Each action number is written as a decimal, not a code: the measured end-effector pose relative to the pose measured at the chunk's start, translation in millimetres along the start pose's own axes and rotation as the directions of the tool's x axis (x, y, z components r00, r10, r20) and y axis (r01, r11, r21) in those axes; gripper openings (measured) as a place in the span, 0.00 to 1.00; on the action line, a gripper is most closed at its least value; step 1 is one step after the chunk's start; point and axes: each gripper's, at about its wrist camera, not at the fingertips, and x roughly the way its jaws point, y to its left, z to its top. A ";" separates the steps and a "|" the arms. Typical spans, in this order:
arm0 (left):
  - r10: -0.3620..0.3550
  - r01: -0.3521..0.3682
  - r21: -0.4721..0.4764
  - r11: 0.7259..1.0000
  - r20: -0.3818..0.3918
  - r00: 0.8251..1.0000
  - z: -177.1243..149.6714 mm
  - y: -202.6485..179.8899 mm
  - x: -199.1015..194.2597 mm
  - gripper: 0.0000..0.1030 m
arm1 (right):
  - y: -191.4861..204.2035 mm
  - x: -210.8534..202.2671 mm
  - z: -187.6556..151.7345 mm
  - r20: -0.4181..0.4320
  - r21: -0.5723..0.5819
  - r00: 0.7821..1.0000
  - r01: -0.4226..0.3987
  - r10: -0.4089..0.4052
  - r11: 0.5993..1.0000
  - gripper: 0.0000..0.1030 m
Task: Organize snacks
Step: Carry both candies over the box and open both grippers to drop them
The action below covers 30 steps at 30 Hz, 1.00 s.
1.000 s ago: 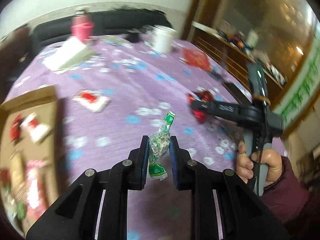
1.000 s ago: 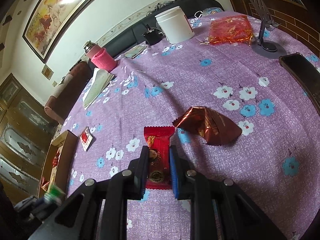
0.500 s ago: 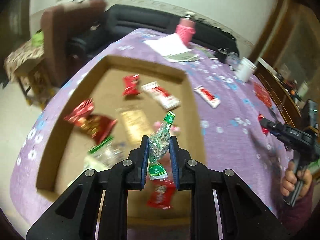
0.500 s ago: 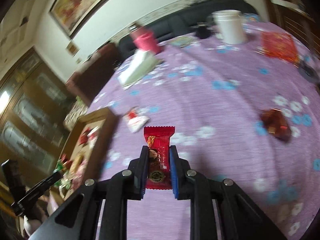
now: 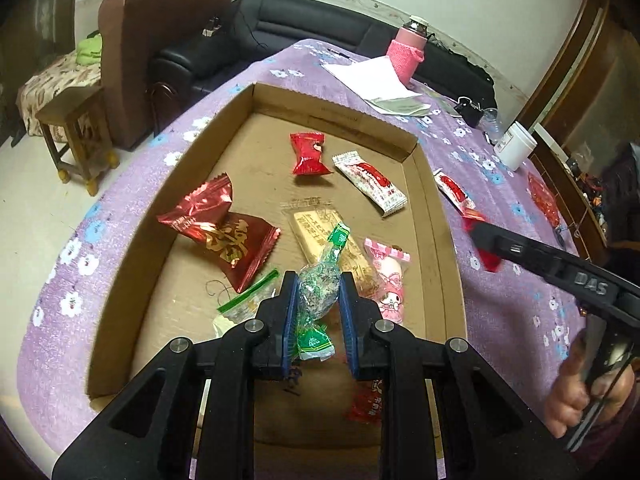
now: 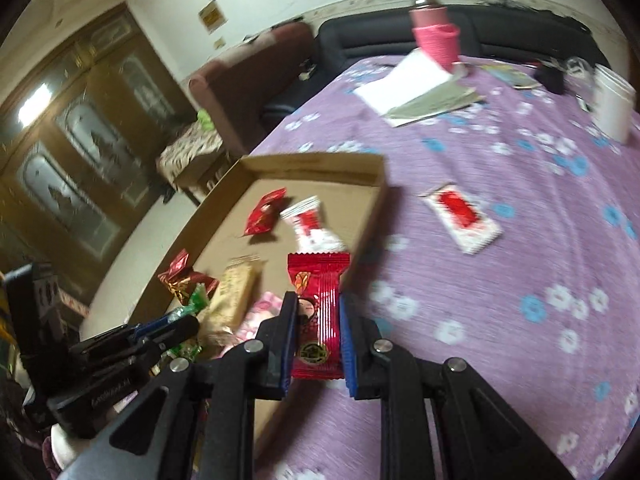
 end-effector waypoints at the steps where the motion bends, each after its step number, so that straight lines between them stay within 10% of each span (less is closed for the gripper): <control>1: 0.000 0.000 -0.001 1.000 -0.002 1.000 -0.1 0.5 0.2 0.19 | 5.4 7.6 1.8 -0.012 -0.010 1.000 0.003 -0.003 1.000 0.22; 16: -0.029 0.029 -0.073 0.997 -0.002 1.000 2.3 14.6 -16.8 0.20 | 41.0 63.4 23.8 -0.050 -0.094 0.997 0.057 -0.062 0.994 0.28; 20: -0.035 0.036 -0.068 0.997 0.017 0.999 1.3 10.8 -23.4 0.52 | 42.1 49.0 23.1 -0.017 -0.092 0.998 0.062 -0.064 0.994 0.35; 30: 0.052 -0.056 0.050 0.997 0.075 0.996 -5.1 -26.4 -39.2 0.52 | 22.7 10.4 2.0 0.026 -0.065 0.996 0.085 -0.084 0.994 0.36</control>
